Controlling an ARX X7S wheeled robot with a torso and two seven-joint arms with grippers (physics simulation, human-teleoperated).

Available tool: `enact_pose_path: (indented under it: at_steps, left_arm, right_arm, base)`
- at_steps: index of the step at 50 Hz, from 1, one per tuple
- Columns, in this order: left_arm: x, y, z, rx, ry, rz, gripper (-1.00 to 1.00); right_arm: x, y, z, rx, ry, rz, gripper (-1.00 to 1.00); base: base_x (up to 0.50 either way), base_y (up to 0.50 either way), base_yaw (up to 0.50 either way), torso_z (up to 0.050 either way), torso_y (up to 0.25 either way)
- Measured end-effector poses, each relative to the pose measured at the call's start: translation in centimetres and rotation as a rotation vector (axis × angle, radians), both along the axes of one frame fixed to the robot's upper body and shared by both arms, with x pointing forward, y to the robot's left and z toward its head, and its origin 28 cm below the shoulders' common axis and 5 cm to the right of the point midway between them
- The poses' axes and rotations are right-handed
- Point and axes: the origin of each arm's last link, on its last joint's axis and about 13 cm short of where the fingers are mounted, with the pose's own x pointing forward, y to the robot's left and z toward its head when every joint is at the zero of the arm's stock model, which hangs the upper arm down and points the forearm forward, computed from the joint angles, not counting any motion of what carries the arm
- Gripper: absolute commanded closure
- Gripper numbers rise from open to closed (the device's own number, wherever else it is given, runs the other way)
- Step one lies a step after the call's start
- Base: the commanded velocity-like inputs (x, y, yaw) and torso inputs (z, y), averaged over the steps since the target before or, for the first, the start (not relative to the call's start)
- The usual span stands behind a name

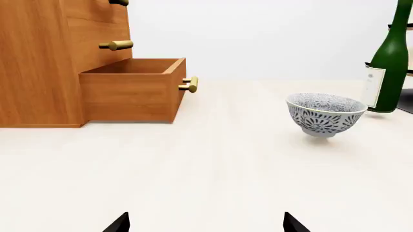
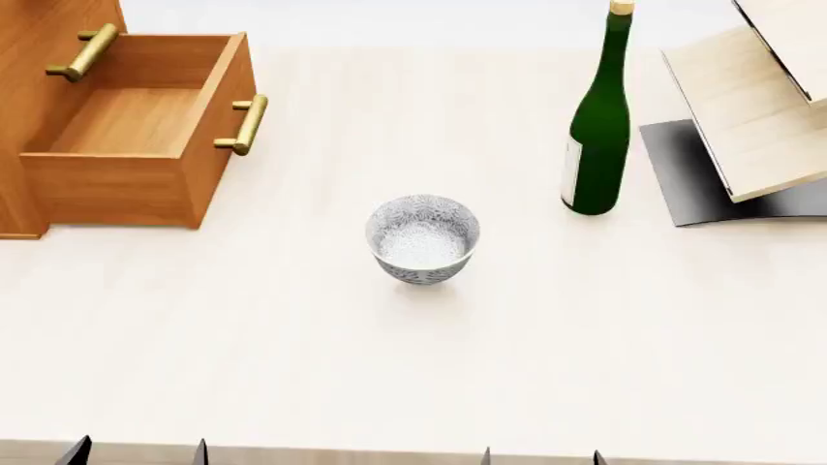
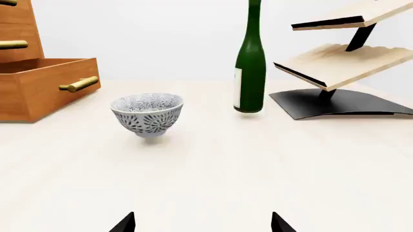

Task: Close the bottom drawer of the cabinet.

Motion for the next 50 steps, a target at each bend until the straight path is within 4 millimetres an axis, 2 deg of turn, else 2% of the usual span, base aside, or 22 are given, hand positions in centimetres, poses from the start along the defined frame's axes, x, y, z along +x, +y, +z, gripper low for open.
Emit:
enact_pose_path:
  at_steps: [32, 41, 50]
  left_arm:
    - [-0.2, 0.0, 0.5, 0.004, -0.011, 0.003, -1.0]
    - [-0.7, 0.1, 1.7, 0.011, -0.061, 0.005, -1.0]
    - [-1.9, 0.1, 4.1, 0.014, -0.146, 0.001, -1.0]
  right_arm:
    - [-0.4, 0.2, 1.2, -0.034, -0.029, 0.005, -1.0]
    - [-1.1, 0.3, 2.9, -0.054, -0.08, -0.002, -1.0]
    - [-2.3, 0.4, 5.4, -0.078, -0.16, -0.009, -1.0]
  base:
    - [0.0, 0.0, 0.0, 0.0, 0.0]
    - [0.0, 0.0, 0.0, 0.0, 0.0]
    - [0.0, 0.0, 0.0, 0.0, 0.0]
